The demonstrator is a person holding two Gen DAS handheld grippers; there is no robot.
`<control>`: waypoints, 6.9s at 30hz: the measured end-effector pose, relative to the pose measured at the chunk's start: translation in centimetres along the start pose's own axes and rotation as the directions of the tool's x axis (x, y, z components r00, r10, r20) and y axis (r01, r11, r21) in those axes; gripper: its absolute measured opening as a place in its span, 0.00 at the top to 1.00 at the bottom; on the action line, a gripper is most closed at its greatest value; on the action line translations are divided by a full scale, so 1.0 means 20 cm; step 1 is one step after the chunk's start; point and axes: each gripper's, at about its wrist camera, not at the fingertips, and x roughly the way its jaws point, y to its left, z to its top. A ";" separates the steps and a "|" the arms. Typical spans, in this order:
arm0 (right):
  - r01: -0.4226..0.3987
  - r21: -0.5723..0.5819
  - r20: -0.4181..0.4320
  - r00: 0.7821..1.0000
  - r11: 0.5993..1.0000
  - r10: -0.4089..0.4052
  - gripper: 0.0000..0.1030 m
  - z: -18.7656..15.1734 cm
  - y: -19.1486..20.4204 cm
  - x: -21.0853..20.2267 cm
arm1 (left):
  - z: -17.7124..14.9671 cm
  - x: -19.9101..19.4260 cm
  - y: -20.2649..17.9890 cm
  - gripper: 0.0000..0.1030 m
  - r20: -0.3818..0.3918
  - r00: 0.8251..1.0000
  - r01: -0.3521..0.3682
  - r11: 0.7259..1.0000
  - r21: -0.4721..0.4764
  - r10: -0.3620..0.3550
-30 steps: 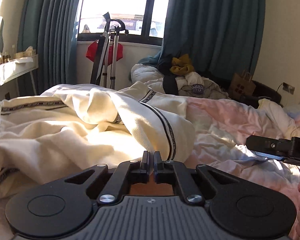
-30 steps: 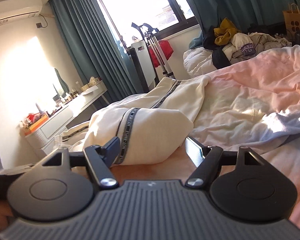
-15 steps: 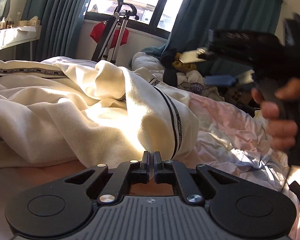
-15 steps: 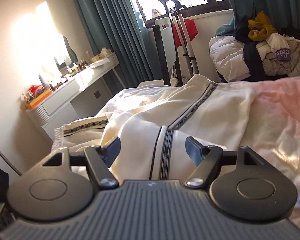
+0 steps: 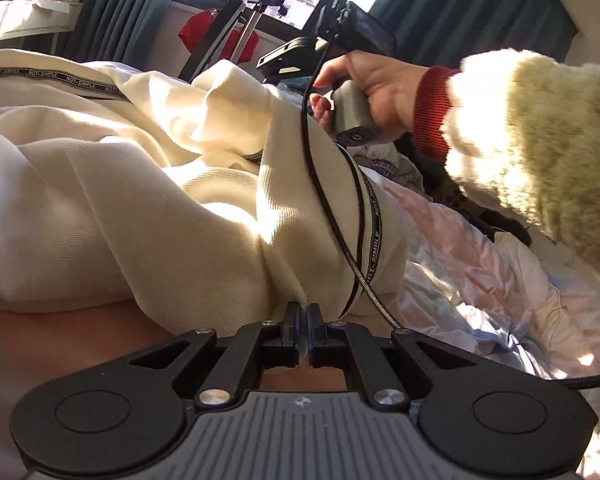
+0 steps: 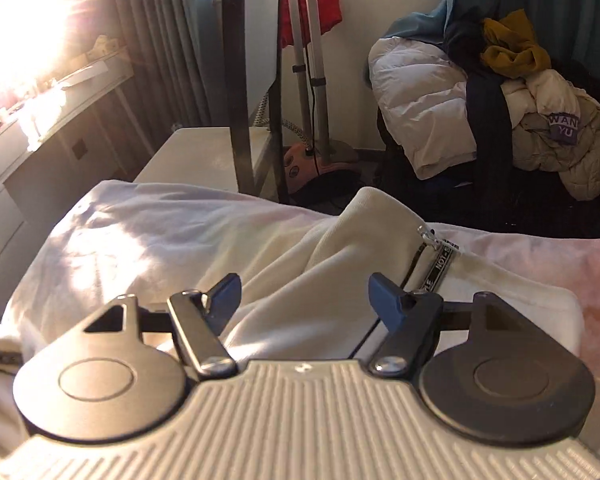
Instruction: Fold clothes
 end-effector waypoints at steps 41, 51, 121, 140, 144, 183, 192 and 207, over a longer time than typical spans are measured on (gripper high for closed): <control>0.020 0.814 0.147 0.960 0.581 -0.239 0.94 -1.46 -1.70 -1.59 | 0.05 -0.04 0.00 0.97 0.070 0.984 0.168 0.986 -0.016 -0.167; -0.156 0.939 0.166 0.986 0.308 -0.006 0.91 -1.82 -1.82 -1.59 | 0.00 -0.13 -0.03 0.97 0.059 0.992 0.118 0.989 -0.084 -0.114; -0.003 0.926 0.183 0.877 0.377 -0.444 0.94 -1.73 -2.17 -1.56 | 0.26 -0.80 0.83 0.89 0.131 0.954 -0.078 0.643 -0.762 0.270; -0.034 0.985 0.109 0.884 0.171 -0.454 0.94 -2.03 -2.36 -1.76 | -0.02 -1.41 0.96 0.92 -0.029 0.974 -0.164 0.608 -0.777 0.226; 0.005 0.999 0.010 0.938 0.042 -0.347 0.94 -2.19 -2.41 -1.67 | -0.02 -1.40 0.98 0.90 -0.060 0.971 -0.196 0.629 -0.752 0.231; -0.018 0.478 0.372 0.910 0.878 -0.184 0.39 -1.54 -1.46 -2.05 | 0.08 -1.01 -0.22 0.19 0.086 0.932 -0.352 0.936 0.000 0.351; -0.087 0.258 0.410 0.912 0.962 -0.028 0.39 -1.52 -1.17 -2.07 | 0.15 -0.77 -0.45 0.19 0.094 0.956 -0.288 0.951 0.113 0.278; -0.279 0.258 0.343 0.921 0.925 0.182 0.39 -1.42 -1.09 -1.82 | 0.21 -0.19 -0.40 0.19 0.060 0.973 -0.229 0.956 0.185 0.222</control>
